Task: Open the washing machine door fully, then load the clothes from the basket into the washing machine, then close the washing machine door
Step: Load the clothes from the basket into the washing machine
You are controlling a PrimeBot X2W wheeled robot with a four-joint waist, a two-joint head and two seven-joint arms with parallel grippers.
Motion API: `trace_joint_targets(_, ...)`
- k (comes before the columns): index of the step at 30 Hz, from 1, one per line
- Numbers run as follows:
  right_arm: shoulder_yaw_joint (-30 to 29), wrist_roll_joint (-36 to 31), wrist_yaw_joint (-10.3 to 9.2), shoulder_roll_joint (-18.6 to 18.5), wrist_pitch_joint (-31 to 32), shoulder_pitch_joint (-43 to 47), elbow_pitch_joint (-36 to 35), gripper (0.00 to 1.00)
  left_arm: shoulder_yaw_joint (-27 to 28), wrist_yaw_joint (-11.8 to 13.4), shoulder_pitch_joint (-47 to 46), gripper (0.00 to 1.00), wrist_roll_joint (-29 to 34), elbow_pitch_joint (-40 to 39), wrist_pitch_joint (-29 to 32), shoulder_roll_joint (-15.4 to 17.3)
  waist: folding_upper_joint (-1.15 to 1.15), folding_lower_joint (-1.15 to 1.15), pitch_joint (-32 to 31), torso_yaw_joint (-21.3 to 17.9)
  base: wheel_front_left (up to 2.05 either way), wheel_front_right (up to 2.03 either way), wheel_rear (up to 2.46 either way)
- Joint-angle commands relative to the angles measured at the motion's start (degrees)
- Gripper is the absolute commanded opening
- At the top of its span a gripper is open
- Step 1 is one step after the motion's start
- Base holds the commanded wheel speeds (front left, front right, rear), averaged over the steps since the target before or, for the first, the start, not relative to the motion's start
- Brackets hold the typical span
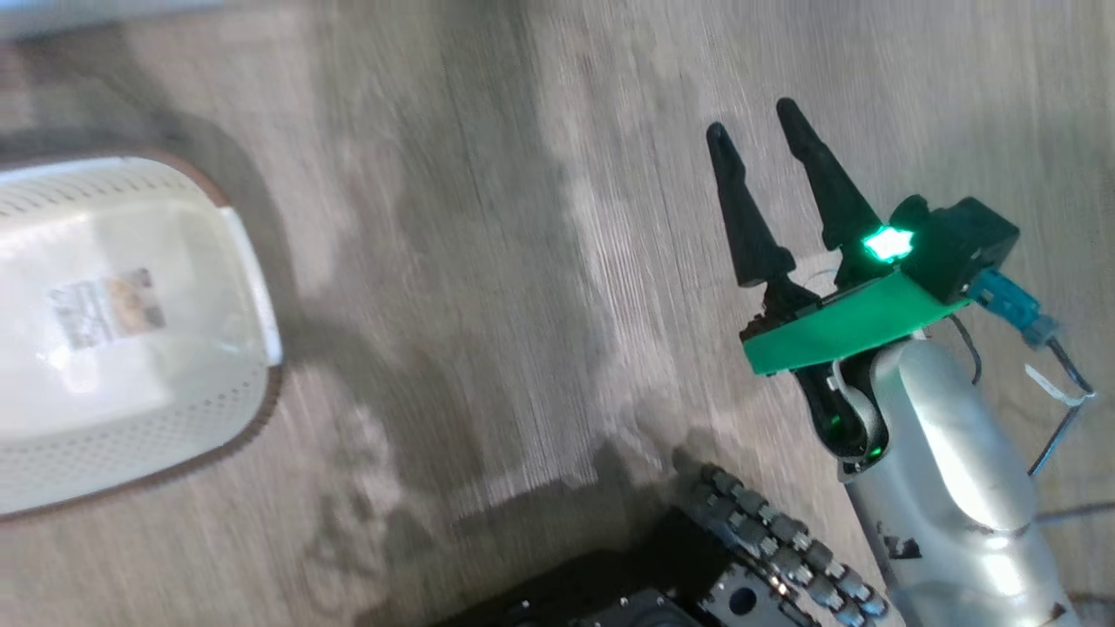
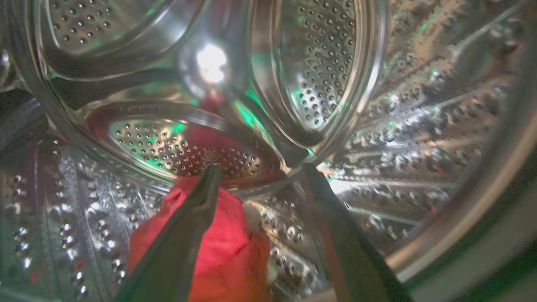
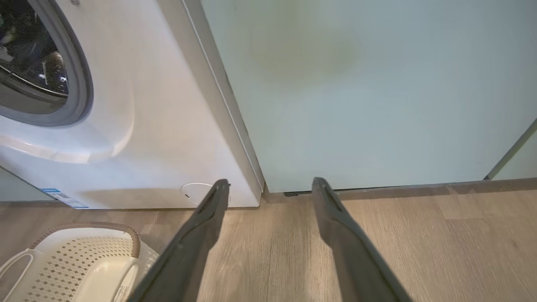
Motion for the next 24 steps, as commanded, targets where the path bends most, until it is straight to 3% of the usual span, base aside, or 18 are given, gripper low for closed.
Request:
trace_joint_targets(1, 0.3, -1.0, 0.00, 0.2, -0.4, 2.9, -0.8, 1.00, 0.4, -0.1, 3.4, 1.00, -0.5, -2.7, -0.2, 1.3, 0.00, 0.00, -5.0, 2.6, 0.00, 0.00, 0.00)
trace_joint_targets(17, -3.6, -6.8, 0.00, 0.2, -0.4, 9.9, 3.3, 1.00, -0.3, -0.6, 36.7, 1.00, -4.8, -13.4, -0.2, -5.3, 0.00, 0.00, -26.5, 9.0, 0.00, 0.00, 0.00)
trace_joint_targets(24, -7.1, -8.9, 0.00, 0.2, -0.4, 13.3, 4.3, 1.00, 2.6, -0.6, 53.2, 1.00, -7.0, -21.3, -0.2, -9.3, 0.00, 0.00, -35.3, 11.7, 0.00, 0.00, 0.00)
